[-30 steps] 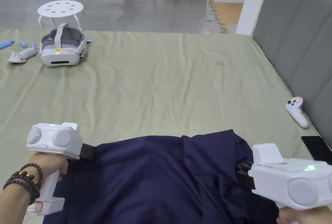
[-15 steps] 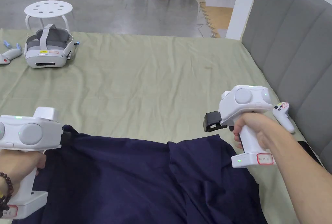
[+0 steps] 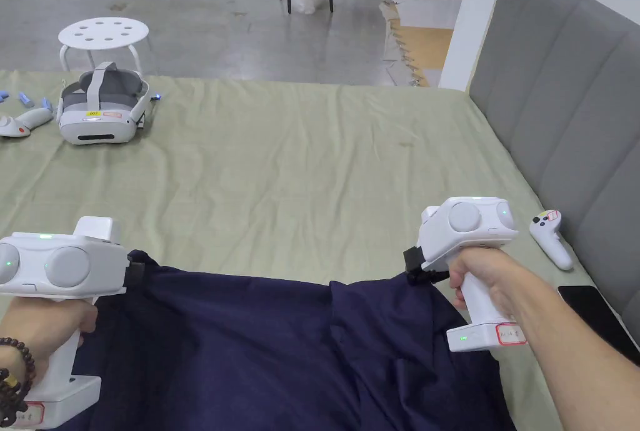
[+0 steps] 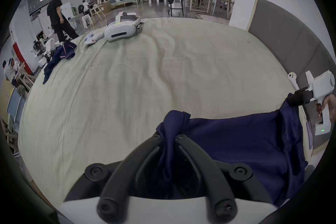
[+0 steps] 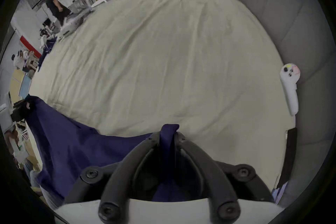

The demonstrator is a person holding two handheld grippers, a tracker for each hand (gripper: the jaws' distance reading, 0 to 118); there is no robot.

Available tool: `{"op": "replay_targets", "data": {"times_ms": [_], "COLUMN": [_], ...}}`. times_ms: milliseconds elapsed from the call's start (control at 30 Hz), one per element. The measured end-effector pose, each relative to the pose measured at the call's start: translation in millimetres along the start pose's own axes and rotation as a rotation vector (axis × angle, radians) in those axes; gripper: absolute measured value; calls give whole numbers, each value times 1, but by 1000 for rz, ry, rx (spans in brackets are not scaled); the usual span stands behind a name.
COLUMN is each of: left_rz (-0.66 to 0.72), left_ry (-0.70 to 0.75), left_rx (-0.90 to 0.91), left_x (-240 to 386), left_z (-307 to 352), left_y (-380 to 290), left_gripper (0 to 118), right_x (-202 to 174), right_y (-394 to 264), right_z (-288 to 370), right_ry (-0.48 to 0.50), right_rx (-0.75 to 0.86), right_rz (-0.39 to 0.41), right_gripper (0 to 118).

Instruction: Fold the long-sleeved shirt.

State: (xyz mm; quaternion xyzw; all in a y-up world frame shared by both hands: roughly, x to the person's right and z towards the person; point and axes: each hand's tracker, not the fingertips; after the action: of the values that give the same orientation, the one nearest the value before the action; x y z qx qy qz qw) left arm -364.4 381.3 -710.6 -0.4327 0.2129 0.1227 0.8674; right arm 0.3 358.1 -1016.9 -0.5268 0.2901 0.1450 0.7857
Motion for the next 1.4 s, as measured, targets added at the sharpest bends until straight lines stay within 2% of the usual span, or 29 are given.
{"op": "replay_targets", "data": {"times_ms": [233,333,500,600,667,733,833,933,1000,1067,1167,1200,1233,1267,1300,1333,1367,1400], "left_rz": [-16,-11,-31,-36,-42,-33,-45,-51,-61,-107,-92,-82,-74,-76,-67,-57,-45,-23], "left_ry": [-48,-64,-70,-60,-42,-31,-58,-45,-35,0,-9,-9,-8,7,20,8,-8,-38], "left_rx": [136,203,282,285,245,134,-48,-209,-245,-248,-246,-246,-211,-174,-136,-85,-29,4], "left_x": [0,-2,-5,-5,-4,-4,-2,1,7,13,18,17,18,18,17,14,7,2], "left_z": [74,116,175,198,203,196,172,138,126,120,121,122,135,143,152,166,173,183], "left_y": [-8,-30,-88,-136,-167,-200,-240,-268,-276,-270,-258,-256,-255,-253,-251,-247,-245,-239], "left_gripper": [10,10,10,10,10,10,10,10,10,10,13,24,53,82,105,109,106,104], "right_x": [-1,-4,-17,-21,-24,-29,-32,-33,-35,-38,-40,-41,-42,-42,-36,-35,-35,-35], "right_y": [-31,-70,-161,-217,-248,-283,-314,-332,-336,-331,-322,-321,-319,-317,-317,-314,-311,-307], "right_z": [87,131,190,206,202,194,160,117,101,96,100,103,112,124,132,145,155,169], "right_ry": [49,52,51,50,26,3,-35,-75,-99,-92,-104,-106,-117,-140,-128,-111,-76,-16], "right_rx": [217,315,440,434,379,300,204,47,7,19,5,-1,9,51,79,118,157,229], "right_rz": [85,121,131,155,210,265,288,380,433,391,391,394,392,352,311,263,230,181], "right_gripper": [12,12,12,12,12,12,12,12,12,12,13,16,34,57,83,111,116,116]}}
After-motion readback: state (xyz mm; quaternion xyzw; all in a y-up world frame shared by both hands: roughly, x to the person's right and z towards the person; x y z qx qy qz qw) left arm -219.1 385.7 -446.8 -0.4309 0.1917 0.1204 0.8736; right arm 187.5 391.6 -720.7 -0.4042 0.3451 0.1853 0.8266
